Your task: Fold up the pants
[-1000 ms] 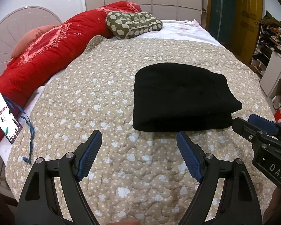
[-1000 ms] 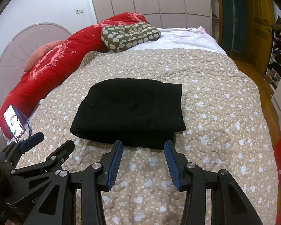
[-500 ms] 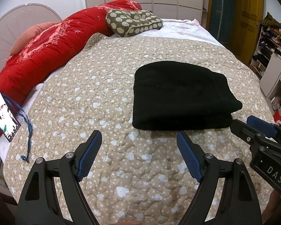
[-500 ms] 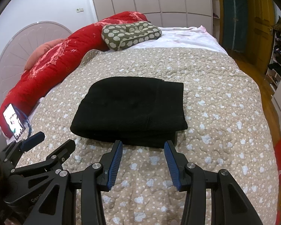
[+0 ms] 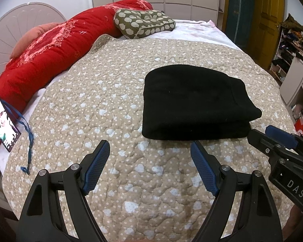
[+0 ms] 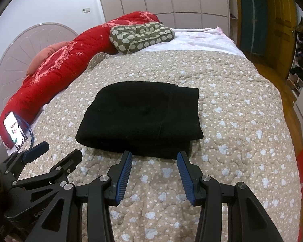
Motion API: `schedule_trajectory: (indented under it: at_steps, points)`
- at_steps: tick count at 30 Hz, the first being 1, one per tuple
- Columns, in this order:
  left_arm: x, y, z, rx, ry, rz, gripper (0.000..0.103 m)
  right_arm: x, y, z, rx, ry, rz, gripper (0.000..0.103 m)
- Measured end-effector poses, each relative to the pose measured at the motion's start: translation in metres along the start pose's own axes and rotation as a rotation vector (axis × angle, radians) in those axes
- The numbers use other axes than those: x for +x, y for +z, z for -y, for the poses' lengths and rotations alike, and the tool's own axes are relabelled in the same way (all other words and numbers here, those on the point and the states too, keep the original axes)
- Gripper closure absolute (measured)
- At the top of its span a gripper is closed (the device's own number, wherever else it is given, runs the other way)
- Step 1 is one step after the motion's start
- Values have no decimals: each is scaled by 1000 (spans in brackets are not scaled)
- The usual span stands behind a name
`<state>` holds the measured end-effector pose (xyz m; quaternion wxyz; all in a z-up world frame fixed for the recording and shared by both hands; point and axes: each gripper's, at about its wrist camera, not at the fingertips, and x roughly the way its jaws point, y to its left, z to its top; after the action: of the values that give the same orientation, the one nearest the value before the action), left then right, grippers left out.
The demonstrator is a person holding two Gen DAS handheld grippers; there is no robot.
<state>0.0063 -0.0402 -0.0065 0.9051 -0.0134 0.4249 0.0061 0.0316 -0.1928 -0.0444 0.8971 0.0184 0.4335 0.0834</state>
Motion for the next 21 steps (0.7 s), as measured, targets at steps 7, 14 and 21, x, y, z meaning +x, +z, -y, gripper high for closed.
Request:
schedule_trajectory:
  at_steps: [7, 14, 21]
  points:
    - [2, -1, 2, 1, -4, -11, 20, 3, -1, 1, 8, 2, -6, 58]
    - [1, 0, 4, 5, -11, -11, 20, 4, -1, 2, 12, 2, -7, 58]
    - [2, -1, 4, -7, -23, -19, 20, 3, -3, 1, 11, 2, -8, 58]
